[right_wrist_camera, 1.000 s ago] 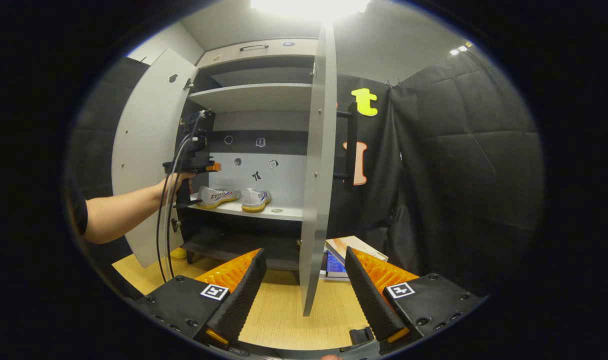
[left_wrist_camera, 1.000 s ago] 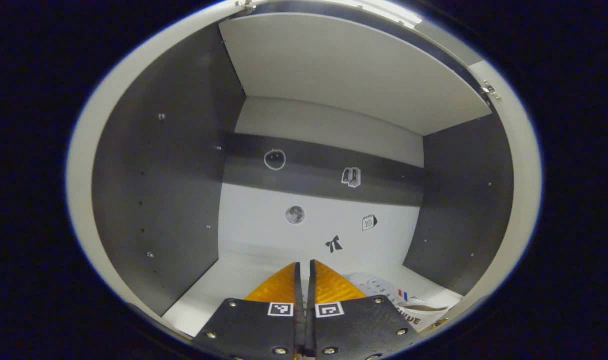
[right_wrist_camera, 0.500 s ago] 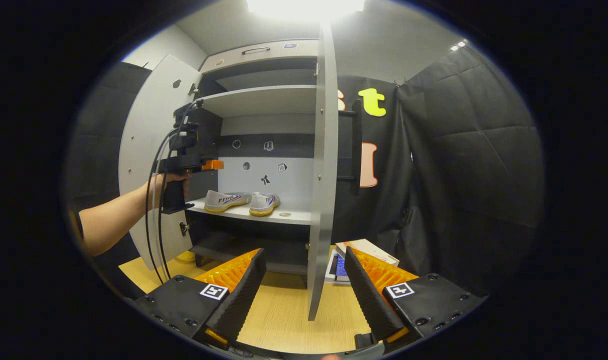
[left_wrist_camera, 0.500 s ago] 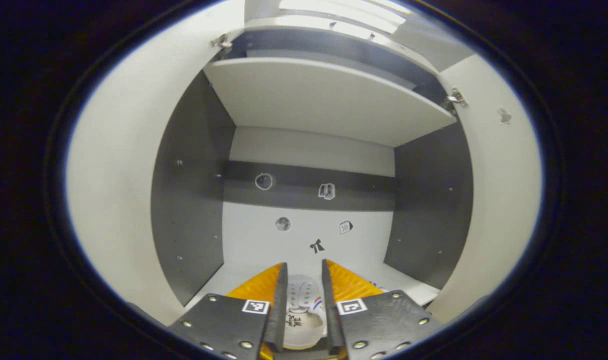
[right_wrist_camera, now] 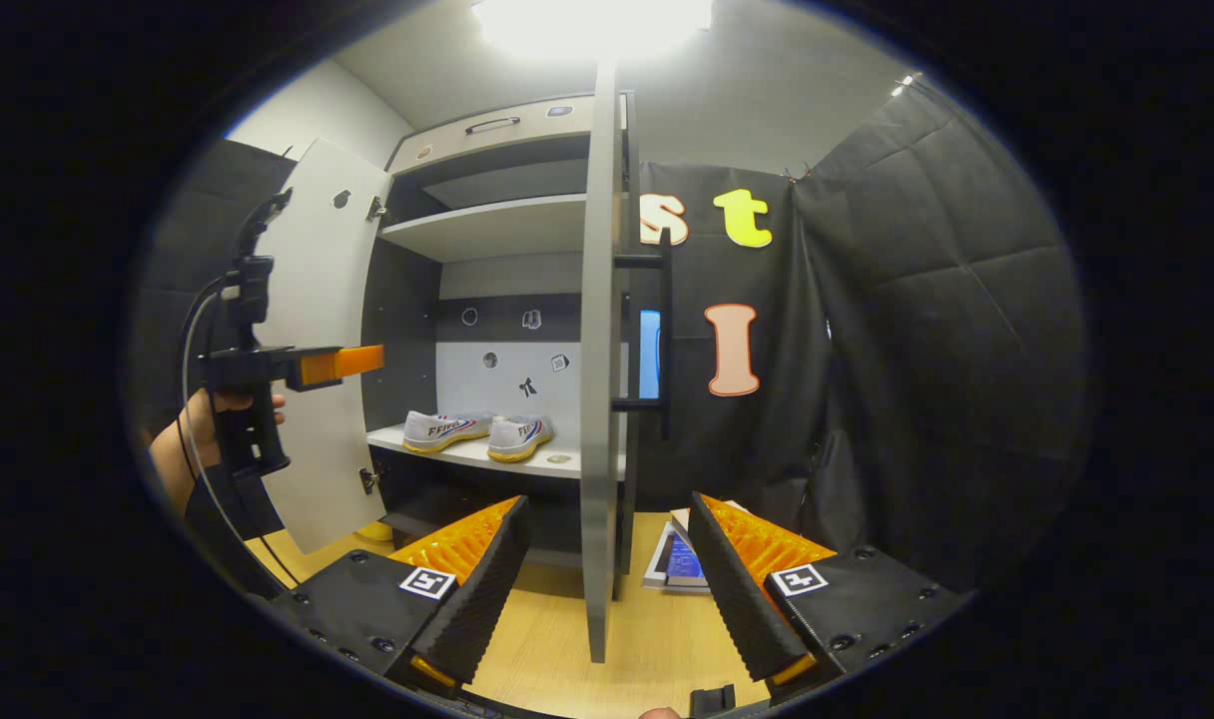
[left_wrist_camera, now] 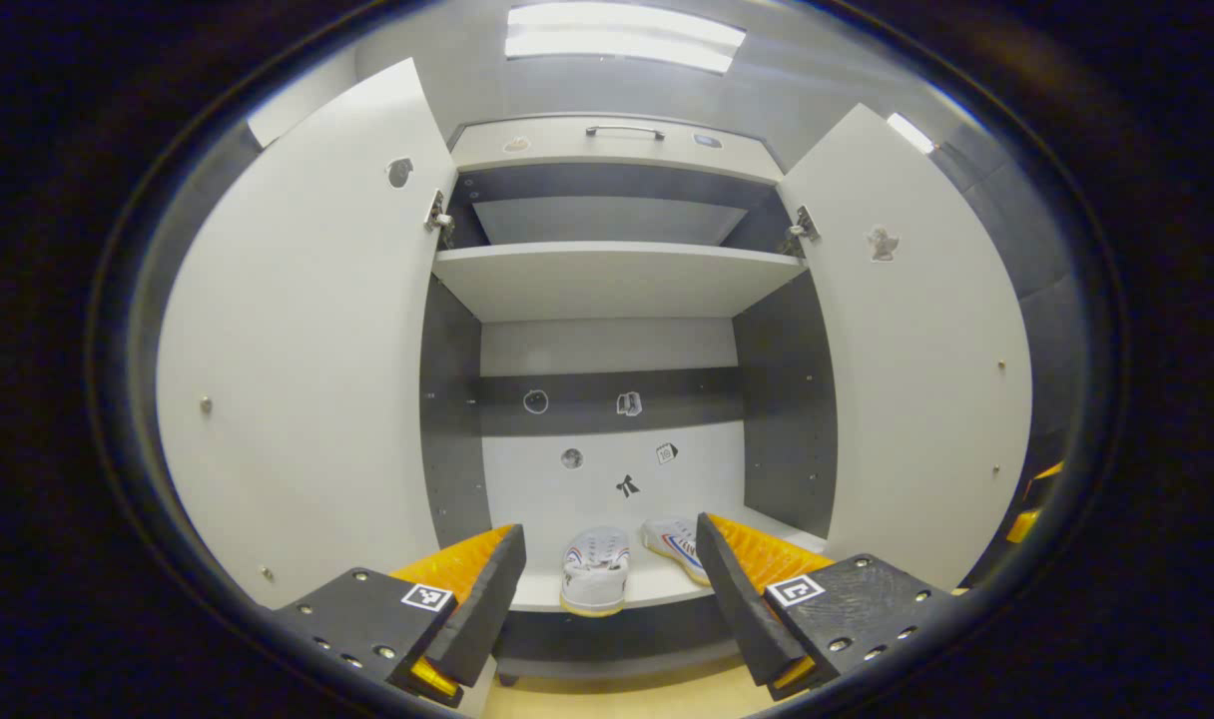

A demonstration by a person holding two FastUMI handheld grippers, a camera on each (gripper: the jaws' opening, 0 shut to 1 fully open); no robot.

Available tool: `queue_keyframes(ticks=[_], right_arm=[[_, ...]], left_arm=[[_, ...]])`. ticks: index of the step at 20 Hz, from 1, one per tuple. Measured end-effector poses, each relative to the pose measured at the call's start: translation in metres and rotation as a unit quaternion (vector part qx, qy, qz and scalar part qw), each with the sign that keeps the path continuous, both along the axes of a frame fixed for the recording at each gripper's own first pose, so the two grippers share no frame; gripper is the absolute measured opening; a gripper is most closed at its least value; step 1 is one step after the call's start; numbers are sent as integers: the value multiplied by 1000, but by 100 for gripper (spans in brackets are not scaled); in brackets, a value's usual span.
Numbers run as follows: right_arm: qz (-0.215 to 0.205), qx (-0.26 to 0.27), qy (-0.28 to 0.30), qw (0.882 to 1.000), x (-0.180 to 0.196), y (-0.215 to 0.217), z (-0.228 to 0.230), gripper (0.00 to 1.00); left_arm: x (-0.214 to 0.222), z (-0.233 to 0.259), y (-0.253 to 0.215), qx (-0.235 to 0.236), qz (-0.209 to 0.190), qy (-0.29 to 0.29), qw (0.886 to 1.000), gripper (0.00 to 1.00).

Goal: Grab one shoe with the right hand and put it into the shoe cabinet, grab the other shoe with the left hand and put it into the shoe cabinet; then close the right door with the right hand and the left door with the left hand.

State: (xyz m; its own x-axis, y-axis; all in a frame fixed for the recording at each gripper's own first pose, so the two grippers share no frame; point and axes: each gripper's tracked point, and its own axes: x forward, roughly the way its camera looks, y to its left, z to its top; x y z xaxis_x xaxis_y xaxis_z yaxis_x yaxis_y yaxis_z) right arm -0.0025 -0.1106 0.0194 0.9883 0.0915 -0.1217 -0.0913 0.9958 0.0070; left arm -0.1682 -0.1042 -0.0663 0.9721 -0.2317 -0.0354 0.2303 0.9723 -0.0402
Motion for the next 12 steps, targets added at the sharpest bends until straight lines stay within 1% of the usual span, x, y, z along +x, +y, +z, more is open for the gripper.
queue_keyframes(ticks=[1,2,3,4,5,7,8,10,11,12], right_arm=[[-6,3,-5,1000,0,-4,6,99],[-12,4,-9,1000,-1,-9,10,94],[-20,4,-13,1000,-1,-14,15,99],[-29,2,-18,999,-1,-21,19,94],[-38,0,-23,999,-1,-27,24,98],[-56,-1,-30,998,-1,-38,32,98],[-65,0,-33,997,1,-42,36,98],[-81,4,-37,996,6,-50,44,98],[-89,5,-39,995,9,-54,47,98],[-97,4,-40,995,12,-59,49,99]], left_arm=[[-10,-4,2,2,0,6,1000,100],[-19,-7,5,4,1,12,1000,100],[-30,-11,10,7,4,14,1000,98],[-39,-13,14,10,8,15,1000,100],[-46,-13,19,13,10,14,1000,100],[-59,-12,29,15,15,11,1000,100],[-67,-13,32,12,16,12,1000,98],[-80,-14,42,6,21,13,1000,98],[-86,-13,47,5,25,12,1000,100],[-91,-12,51,7,26,9,1000,100]])
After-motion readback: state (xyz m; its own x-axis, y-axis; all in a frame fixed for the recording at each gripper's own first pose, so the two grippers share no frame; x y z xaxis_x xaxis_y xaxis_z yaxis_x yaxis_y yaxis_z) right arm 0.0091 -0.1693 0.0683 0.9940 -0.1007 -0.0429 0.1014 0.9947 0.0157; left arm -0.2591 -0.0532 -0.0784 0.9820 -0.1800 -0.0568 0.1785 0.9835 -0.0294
